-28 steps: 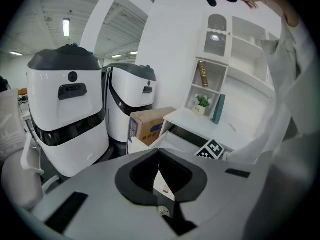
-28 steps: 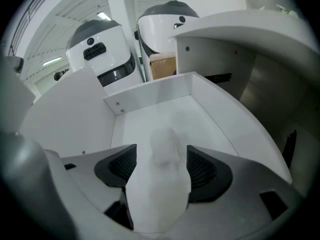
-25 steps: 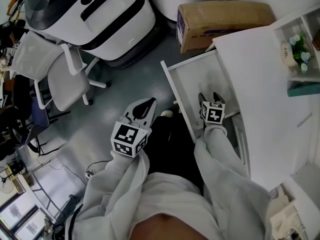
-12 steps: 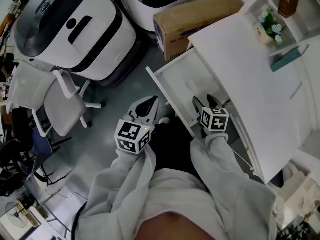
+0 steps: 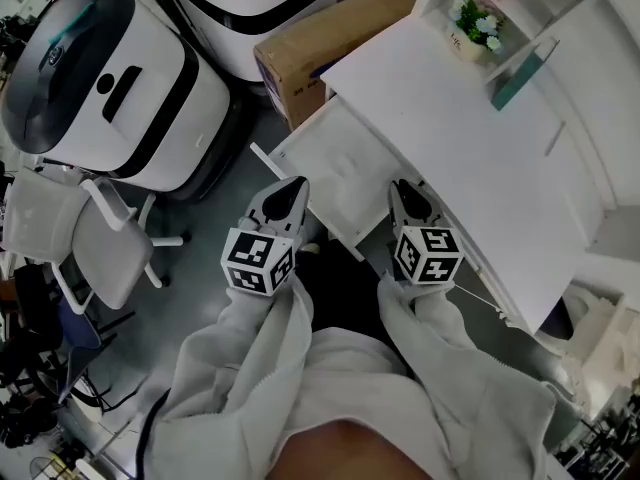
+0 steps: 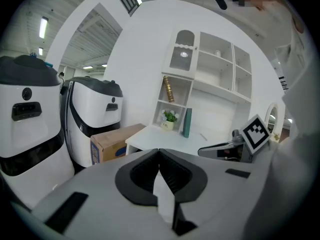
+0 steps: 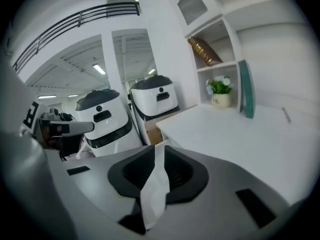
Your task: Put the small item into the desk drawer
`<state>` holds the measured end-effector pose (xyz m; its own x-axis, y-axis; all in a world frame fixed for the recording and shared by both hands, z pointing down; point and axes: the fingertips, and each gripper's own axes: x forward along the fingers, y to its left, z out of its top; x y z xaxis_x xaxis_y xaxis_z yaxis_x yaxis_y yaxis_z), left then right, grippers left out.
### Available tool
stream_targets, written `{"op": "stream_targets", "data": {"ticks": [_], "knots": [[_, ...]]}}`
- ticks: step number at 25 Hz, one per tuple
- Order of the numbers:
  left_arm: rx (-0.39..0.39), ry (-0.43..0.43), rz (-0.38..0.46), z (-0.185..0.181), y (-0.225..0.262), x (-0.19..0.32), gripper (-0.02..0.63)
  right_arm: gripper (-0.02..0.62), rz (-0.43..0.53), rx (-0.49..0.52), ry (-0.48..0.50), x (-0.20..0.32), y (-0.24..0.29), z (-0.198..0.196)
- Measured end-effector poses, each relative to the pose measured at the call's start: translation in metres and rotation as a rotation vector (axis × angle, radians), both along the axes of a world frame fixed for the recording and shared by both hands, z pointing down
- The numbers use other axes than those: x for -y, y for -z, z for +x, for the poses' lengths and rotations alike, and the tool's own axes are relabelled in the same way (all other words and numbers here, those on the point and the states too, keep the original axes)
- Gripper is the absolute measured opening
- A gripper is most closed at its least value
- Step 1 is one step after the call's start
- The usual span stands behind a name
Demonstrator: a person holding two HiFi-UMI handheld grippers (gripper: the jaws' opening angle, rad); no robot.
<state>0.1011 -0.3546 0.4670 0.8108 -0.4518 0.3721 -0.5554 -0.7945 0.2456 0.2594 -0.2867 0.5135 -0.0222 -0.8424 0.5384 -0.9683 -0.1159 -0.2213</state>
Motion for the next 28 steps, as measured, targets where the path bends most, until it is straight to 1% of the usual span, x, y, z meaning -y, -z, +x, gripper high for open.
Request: {"op": "stream_targets", "data": {"ticks": [2, 5, 10, 15, 20, 23, 28], "knots": [[-0.012, -0.005, 0.022, 0.008, 0.006, 0.002, 0.017, 0.067, 0.054, -0.046, -0.026, -0.007, 0.022, 0.009], [-0.021, -0.022, 0.052, 0.022, 0.014, 0.004, 0.017, 0.054, 0.125, -0.088, -0.053, -0.017, 0.049, 0.021], [-0.039, -0.054, 0.086, 0.039, 0.029, 0.005, 0.017, 0.043, 0.203, -0.127, -0.104, -0.028, 0.079, 0.035], [-0.046, -0.059, 0.104, 0.046, 0.039, 0.007, 0.017, 0.035, 0.233, -0.149, -0.117, -0.028, 0.09, 0.041], [-0.049, -0.042, 0.12, 0.039, 0.044, 0.011, 0.017, 0.032, 0.269, -0.168, -0.148, -0.027, 0.098, 0.045], [-0.053, -0.036, 0.122, 0.034, 0.046, 0.012, 0.017, 0.032, 0.279, -0.168, -0.132, -0.021, 0.099, 0.041], [-0.054, -0.034, 0.119, 0.03, 0.046, 0.012, 0.017, 0.032, 0.266, -0.157, -0.106, -0.014, 0.096, 0.033]]}}
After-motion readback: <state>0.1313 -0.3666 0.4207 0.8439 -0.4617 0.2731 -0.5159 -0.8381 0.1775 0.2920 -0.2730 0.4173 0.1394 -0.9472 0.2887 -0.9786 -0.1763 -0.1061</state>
